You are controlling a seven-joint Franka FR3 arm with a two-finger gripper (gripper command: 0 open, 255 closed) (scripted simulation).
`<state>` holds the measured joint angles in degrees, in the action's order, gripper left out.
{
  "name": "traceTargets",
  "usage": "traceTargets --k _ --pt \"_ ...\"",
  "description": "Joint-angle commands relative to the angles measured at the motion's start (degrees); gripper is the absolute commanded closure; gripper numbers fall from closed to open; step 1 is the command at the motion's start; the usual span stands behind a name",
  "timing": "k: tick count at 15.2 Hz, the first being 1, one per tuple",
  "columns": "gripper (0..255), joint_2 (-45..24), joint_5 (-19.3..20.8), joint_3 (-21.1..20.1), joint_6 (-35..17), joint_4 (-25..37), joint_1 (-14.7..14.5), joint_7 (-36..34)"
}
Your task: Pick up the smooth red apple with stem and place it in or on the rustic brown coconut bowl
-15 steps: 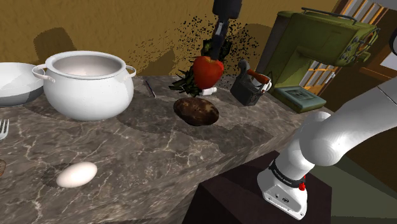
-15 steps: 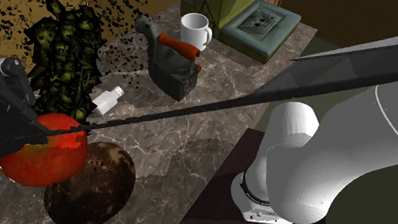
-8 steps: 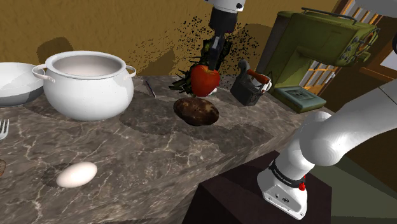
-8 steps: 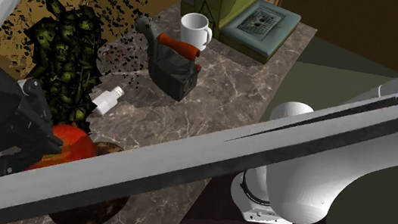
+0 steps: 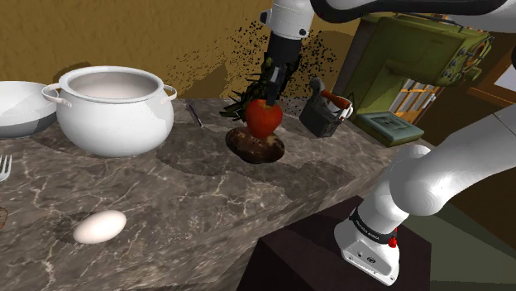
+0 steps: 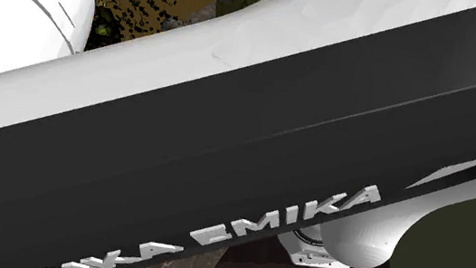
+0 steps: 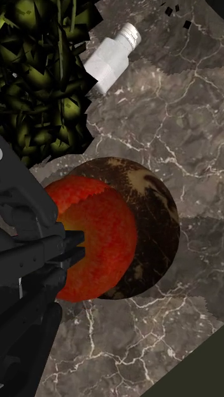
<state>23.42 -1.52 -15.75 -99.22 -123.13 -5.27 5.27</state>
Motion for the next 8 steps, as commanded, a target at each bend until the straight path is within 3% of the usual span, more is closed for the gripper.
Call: traceTargets --k 1,8 --pt "255 -0.1 0.0 -0.1 -1.6 -1.5 0.0 -0.1" --pt "255 -0.1 -0.1 -0.2 -2.4 -2.3 -0.1 -0.2"
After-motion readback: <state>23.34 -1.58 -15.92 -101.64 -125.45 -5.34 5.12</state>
